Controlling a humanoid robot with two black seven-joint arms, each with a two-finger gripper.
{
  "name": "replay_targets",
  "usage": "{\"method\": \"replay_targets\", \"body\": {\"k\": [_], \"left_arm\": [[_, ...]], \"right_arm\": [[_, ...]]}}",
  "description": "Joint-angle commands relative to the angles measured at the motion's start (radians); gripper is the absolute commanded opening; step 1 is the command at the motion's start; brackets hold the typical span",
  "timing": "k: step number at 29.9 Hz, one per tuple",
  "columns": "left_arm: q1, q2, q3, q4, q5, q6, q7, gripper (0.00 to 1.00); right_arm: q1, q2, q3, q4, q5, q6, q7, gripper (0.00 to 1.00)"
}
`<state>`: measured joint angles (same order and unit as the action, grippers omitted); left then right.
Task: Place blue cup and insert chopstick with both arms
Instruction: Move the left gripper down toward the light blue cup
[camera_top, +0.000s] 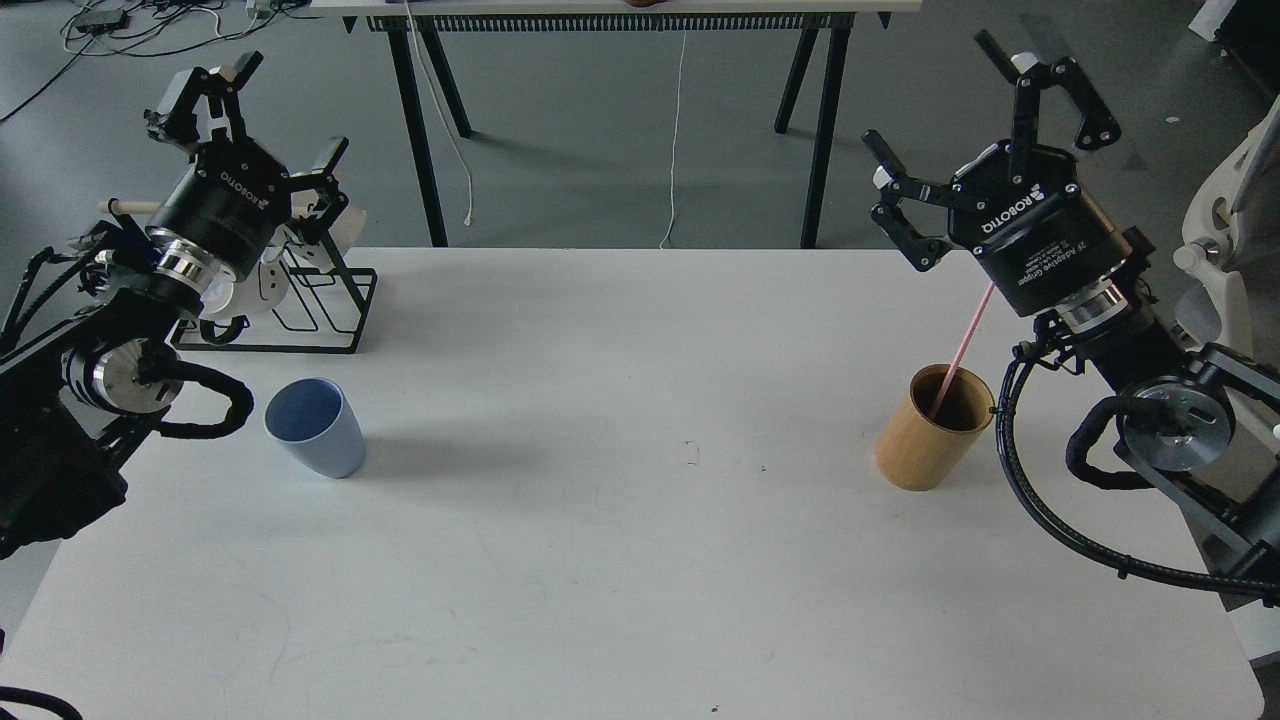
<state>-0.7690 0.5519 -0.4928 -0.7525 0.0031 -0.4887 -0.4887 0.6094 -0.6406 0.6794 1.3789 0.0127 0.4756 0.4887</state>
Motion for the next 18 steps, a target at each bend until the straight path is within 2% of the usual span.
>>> {"method": "replay_targets", "body": {"k": [1,7,11,18], "left_arm": [[-0.001,0.009,-0.012,-0.014,-0.034,0.0,0.0,1.0],[-0.024,0.059,-0.024,-0.015,-0.049,0.0,0.0,1.0],[-0.02,0.054,-0.104,0.005,-0.063,0.0,0.0,1.0],[-0.012,0.12,-0.179,-0.062,-0.063,0.0,0.0,1.0]], "right_arm": [[0.0,-0.005,0.0,0.0,0.0,-0.002,0.0,0.94],[0.0,-0.01,0.002,0.0,0.0,-0.002,0.0,0.94],[-0.002,-0.011,0.003,0.0,0.001,0.0,0.0,0.94],[-0.022,-0.011,0.038,0.0,0.0,0.009,0.0,0.94]]}}
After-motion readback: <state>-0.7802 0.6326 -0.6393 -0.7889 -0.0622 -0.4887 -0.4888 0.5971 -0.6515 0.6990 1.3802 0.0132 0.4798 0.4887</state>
